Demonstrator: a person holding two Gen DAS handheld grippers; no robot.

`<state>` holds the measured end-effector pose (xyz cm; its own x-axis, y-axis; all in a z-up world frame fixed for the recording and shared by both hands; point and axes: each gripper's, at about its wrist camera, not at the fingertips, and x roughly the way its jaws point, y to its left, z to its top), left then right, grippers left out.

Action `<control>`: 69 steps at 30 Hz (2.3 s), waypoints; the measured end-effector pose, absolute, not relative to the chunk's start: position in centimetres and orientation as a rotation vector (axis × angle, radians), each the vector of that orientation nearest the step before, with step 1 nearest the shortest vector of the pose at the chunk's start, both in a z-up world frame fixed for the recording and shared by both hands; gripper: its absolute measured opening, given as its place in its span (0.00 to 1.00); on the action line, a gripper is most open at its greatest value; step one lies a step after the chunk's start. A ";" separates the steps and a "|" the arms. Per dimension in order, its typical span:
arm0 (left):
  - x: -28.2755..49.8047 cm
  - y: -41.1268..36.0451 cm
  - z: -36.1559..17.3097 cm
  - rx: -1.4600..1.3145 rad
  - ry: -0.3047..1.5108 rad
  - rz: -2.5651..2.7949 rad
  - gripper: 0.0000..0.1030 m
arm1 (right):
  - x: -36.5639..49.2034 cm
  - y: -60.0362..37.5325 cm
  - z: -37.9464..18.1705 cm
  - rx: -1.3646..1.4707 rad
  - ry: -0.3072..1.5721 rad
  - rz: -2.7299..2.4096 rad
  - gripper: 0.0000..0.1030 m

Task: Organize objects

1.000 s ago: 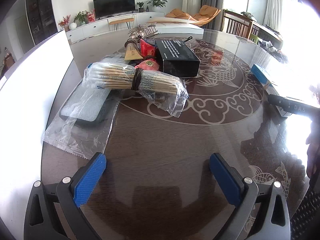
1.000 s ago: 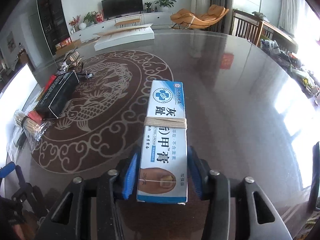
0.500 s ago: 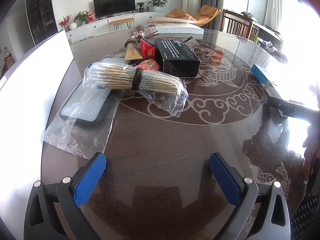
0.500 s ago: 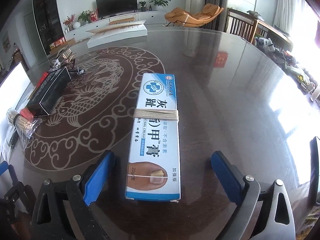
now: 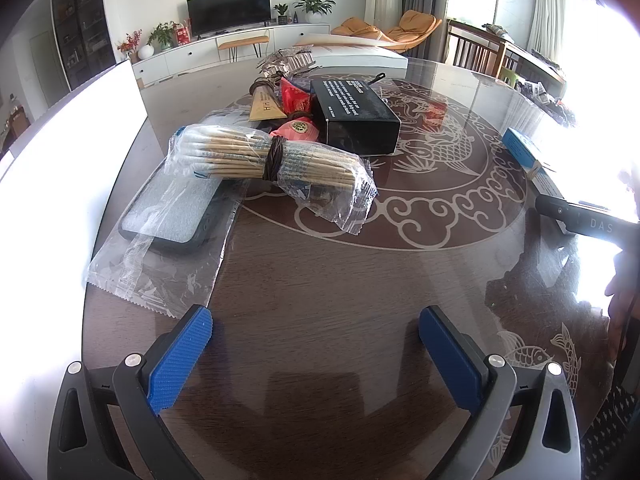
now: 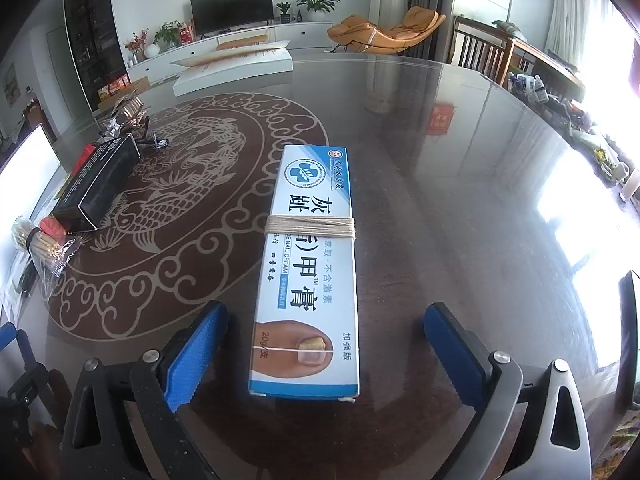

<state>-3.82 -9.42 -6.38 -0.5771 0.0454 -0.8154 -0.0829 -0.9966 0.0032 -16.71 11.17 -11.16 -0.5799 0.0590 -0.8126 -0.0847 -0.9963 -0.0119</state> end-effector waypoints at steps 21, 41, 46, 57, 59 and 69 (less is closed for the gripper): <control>-3.8 -9.5 -6.4 -1.408 0.063 2.727 1.00 | -16.7 11.2 -11.1 -1.399 0.043 2.724 0.96; -3.8 -9.4 -6.4 -1.408 0.063 2.726 1.00 | -16.7 11.2 -11.1 -1.400 0.042 2.725 0.96; -3.9 -9.4 -6.4 -1.408 0.063 2.726 1.00 | -16.6 11.2 -11.0 -1.400 0.042 2.725 0.96; -3.9 -9.4 -6.4 -1.408 0.063 2.726 1.00 | -16.7 11.2 -11.0 -1.400 0.042 2.726 0.96; -3.9 -9.4 -6.4 -1.413 0.069 2.722 1.00 | -16.7 11.2 -11.0 -1.400 0.042 2.726 0.96; -8.2 -7.5 1.2 -1.219 0.428 2.706 1.00 | -16.7 11.2 -11.0 -1.400 0.041 2.726 0.96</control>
<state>-8.20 -7.50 1.15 -0.6609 0.0136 -0.7504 -0.2444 -0.9492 0.1980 -16.65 11.23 -11.03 -0.5803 0.0559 -0.8125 -0.0806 -0.9967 -0.0110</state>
